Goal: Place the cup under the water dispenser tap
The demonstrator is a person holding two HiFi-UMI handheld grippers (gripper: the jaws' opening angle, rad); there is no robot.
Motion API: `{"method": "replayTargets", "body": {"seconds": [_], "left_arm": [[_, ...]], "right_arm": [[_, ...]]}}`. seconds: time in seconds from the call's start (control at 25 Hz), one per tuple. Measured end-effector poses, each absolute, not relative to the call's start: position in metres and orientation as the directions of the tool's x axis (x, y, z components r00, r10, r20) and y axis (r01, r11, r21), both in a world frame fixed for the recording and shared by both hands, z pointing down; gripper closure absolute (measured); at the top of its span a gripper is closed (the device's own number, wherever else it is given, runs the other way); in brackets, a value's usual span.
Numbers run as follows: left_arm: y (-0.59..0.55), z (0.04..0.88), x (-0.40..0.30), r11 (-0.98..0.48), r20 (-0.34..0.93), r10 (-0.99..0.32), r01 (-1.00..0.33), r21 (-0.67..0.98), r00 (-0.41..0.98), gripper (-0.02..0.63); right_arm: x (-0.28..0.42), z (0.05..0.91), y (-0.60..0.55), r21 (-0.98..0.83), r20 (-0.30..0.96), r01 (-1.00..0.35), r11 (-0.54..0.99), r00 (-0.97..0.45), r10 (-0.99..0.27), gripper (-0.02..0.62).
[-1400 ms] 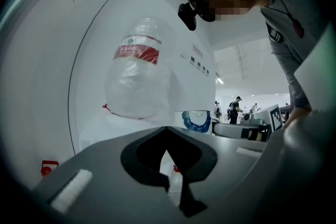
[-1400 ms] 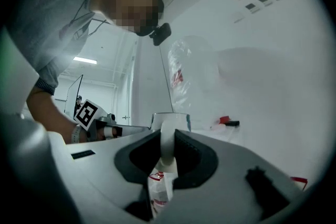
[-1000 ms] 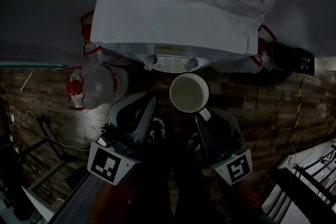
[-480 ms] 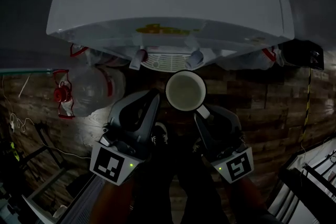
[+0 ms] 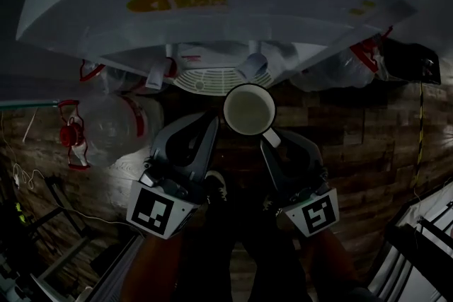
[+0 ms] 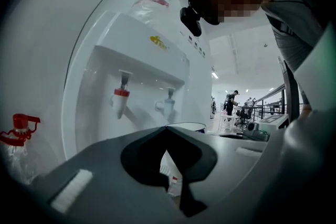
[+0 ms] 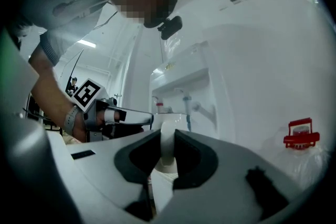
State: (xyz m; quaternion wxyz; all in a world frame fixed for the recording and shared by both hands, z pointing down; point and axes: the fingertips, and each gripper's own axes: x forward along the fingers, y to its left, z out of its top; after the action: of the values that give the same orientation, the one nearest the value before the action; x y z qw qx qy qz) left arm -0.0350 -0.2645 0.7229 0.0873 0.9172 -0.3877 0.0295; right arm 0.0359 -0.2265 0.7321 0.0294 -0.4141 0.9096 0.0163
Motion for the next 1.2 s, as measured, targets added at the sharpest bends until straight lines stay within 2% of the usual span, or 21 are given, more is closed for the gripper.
{"method": "replayTargets", "body": {"seconds": [0.28,0.56,0.88,1.2], "left_arm": [[-0.287,0.741,-0.027,-0.684,0.032,-0.718,-0.714,0.15,0.695,0.6],[-0.299,0.761,-0.031,-0.684,0.021,-0.721,-0.717,0.138,0.692,0.6],[-0.303,0.787,-0.035,-0.683,0.076,-0.716,-0.718,0.134,0.694,0.6],[-0.303,0.783,-0.036,-0.679,0.046,-0.724,-0.723,0.129,0.688,0.6]], "right_arm": [[0.035,0.77,-0.249,0.01,-0.07,-0.783,0.621,-0.62,-0.781,0.534],[0.031,0.803,-0.268,0.032,-0.062,-0.793,0.609,-0.609,-0.79,0.534],[0.035,0.814,-0.284,0.045,-0.118,-0.81,0.585,-0.586,-0.802,0.534],[0.04,0.818,-0.284,-0.001,-0.13,-0.813,0.582,-0.577,-0.806,0.532]]}}
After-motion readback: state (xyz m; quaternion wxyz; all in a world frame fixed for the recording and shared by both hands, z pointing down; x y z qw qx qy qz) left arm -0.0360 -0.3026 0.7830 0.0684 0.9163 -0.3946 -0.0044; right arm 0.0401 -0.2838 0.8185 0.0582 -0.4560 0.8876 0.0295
